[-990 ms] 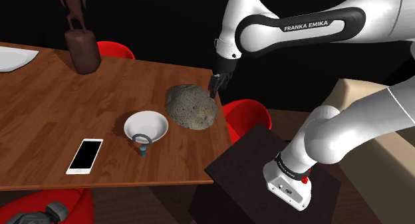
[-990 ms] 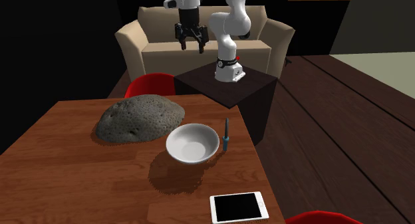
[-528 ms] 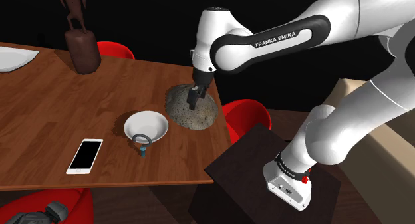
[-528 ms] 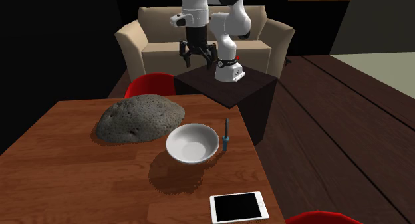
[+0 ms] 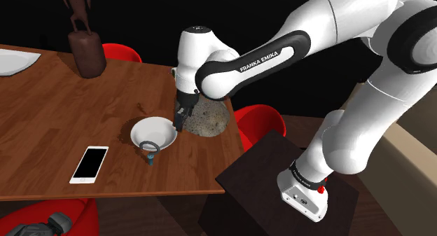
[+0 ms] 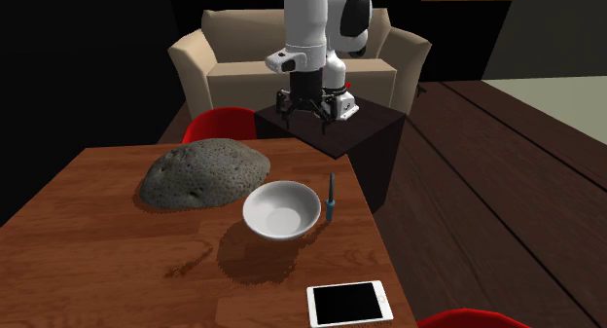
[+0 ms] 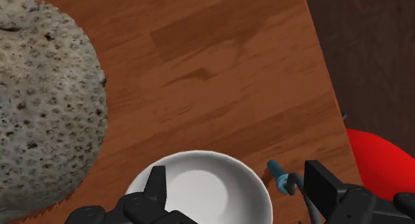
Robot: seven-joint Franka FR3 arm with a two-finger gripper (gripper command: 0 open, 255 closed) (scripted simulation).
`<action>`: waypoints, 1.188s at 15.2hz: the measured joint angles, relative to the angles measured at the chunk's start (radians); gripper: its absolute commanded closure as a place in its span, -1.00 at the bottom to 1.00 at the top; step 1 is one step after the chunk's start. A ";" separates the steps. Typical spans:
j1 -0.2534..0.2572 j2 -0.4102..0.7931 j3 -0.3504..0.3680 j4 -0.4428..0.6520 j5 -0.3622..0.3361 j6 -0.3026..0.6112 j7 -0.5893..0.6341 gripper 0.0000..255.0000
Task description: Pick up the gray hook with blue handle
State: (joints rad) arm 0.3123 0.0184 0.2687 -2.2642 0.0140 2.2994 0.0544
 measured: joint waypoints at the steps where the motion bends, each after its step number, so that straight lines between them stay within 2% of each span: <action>1: 0.007 0.035 0.007 0.018 -0.014 0.020 0.003 -1.00; 9: 0.096 0.259 0.048 0.180 -0.133 0.097 0.055 -1.00; 16: 0.112 0.336 0.032 0.180 -0.172 0.172 0.077 -1.00; 17: 0.113 0.340 0.031 0.178 -0.175 0.178 0.079 1.00; 18: 0.114 0.341 0.031 0.176 -0.176 0.181 0.080 1.00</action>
State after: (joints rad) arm 0.4261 0.3598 0.2996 -2.0881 -0.1617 2.4800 0.1340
